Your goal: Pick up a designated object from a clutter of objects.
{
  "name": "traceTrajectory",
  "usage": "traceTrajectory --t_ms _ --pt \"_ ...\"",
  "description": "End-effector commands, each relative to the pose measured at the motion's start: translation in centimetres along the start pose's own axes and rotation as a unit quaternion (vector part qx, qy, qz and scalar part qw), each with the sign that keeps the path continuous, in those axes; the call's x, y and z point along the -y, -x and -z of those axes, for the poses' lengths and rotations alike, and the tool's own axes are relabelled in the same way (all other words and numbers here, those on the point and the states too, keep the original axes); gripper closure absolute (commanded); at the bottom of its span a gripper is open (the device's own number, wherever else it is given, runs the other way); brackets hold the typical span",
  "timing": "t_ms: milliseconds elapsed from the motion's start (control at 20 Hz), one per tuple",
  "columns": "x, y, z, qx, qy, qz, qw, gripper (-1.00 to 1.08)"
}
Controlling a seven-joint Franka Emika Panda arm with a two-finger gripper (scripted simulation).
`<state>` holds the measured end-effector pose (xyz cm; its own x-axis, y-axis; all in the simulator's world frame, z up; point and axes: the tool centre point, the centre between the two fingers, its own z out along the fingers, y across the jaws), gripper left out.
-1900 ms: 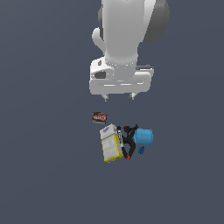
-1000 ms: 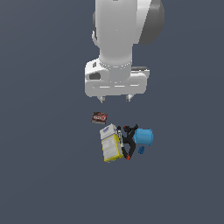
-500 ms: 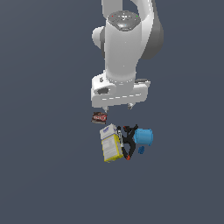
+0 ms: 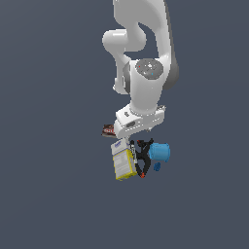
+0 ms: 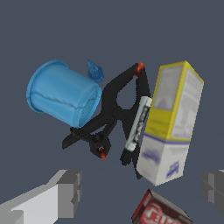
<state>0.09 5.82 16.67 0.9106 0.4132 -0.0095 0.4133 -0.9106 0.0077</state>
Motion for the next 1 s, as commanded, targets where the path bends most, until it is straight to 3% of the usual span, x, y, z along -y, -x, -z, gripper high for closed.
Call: traceTrajectory --t_ms 0,450,950 --pt "1.0 0.0 -2.3 -0.001 0.000 0.034 0.9994 -0.92" --pt "3.6 0.4 -7.4 -0.004 -0.002 0.113 0.9935 -0.92" --pt "4.3 0.6 -8.6 -0.005 -0.003 0.130 0.9915 -0.92"
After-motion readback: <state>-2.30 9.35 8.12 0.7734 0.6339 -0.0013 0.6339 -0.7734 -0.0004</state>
